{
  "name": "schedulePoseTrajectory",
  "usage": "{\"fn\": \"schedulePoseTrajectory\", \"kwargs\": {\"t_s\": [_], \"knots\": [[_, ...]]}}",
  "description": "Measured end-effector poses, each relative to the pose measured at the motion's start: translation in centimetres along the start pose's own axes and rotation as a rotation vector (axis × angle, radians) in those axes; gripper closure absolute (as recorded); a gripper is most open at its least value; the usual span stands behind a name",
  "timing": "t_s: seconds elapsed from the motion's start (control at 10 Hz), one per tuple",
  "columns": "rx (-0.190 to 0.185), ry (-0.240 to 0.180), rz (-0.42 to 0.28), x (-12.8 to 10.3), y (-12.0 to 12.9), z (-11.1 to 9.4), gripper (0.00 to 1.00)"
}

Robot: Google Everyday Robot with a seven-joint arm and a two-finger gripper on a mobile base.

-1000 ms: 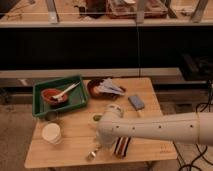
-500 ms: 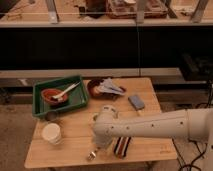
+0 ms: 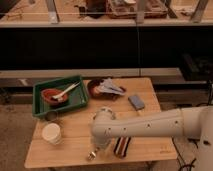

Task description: Place fork in paper cup

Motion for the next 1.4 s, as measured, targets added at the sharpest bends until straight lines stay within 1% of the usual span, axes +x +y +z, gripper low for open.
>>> {"fn": "schedulePoseTrajectory", "kwargs": {"t_s": [0.5,1.0,1.2,1.3,1.4], "knots": [[-0.019,0.011,0.015,0.8,-0.4,1.2,0.49],[-0.022,0.014,0.015,0.9,-0.3,1.0,0.49],[-0.030,0.015,0.010,0.8,-0.4,1.2,0.49],[-0.031,0.016,0.012,0.8,-0.4,1.2,0.51],[-0.031,0.016,0.012,0.8,-0.4,1.1,0.58]]}}
